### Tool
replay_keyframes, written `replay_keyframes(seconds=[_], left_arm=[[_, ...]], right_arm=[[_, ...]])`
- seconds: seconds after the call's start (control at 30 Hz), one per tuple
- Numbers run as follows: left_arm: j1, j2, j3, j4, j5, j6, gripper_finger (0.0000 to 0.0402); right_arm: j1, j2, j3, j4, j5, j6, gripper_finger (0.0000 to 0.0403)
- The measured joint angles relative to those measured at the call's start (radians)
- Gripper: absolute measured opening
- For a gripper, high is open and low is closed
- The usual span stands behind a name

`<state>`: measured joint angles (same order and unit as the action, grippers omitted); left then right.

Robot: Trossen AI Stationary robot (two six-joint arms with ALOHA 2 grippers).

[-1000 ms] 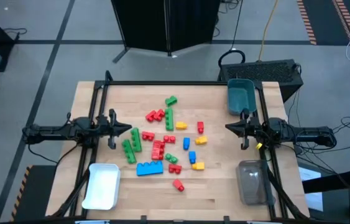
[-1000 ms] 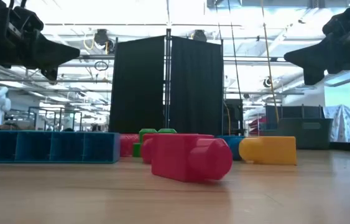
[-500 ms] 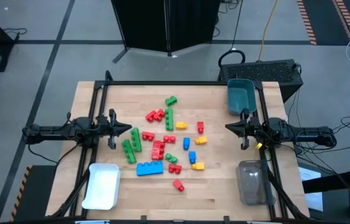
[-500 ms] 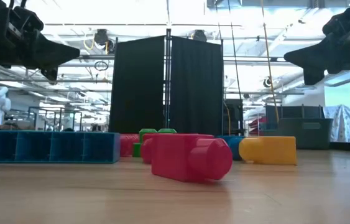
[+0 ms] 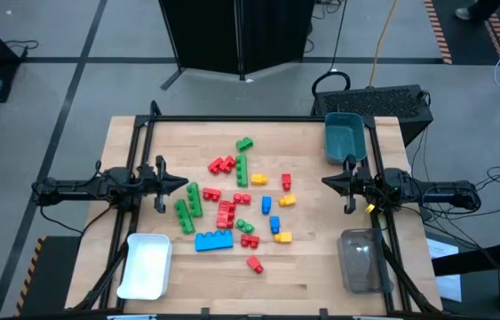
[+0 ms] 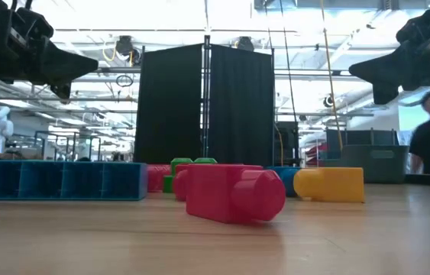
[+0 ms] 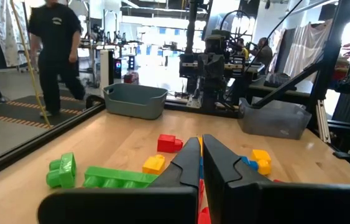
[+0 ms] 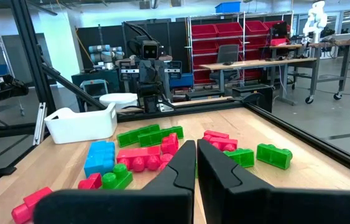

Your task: Sort blocks by size

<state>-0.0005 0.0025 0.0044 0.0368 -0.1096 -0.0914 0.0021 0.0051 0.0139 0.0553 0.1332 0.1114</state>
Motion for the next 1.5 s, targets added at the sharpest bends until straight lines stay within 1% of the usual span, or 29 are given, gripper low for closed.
replay_keyframes(seconds=[0.4,0.53,0.7,0.77,0.87,0.97,1.03,1.2,1.4,1.5], left_arm=[[0.0,0.0,0.0,0.019,-0.005,-0.006,0.0],[0.0,0.0,0.0,0.037,-0.005,0.037,0.0],[0.0,0.0,0.0,0.106,-0.004,0.049,0.0],[0.0,0.0,0.002,0.138,-0.008,0.049,0.0],[0.0,0.005,0.025,0.126,-0.049,0.049,0.0],[0.001,0.015,0.065,0.133,-0.06,0.059,0.0],[0.002,0.027,0.085,0.105,-0.062,0.073,0.0],[0.02,0.072,0.158,0.03,-0.114,0.106,0.0],[0.068,0.167,0.222,0.024,-0.13,0.143,0.0],[0.089,0.223,0.24,0.021,-0.127,0.143,0.0]], right_arm=[[0.0,0.0,0.0,0.009,0.0,0.0,0.0],[0.0,0.0,0.0,0.097,0.0,0.003,0.0],[-0.001,0.001,0.0,0.272,0.017,0.047,0.0],[-0.001,0.002,0.009,0.294,0.027,0.057,0.0],[-0.001,0.017,0.023,0.293,0.028,0.059,0.0],[-0.001,0.046,0.034,0.292,0.033,0.06,0.0],[-0.001,0.073,0.043,0.294,0.061,0.061,0.0],[-0.001,0.153,0.078,0.307,0.148,0.06,0.0],[-0.001,0.298,0.154,0.31,0.163,0.06,0.0],[-0.002,0.391,0.21,0.312,0.193,0.06,0.0]])
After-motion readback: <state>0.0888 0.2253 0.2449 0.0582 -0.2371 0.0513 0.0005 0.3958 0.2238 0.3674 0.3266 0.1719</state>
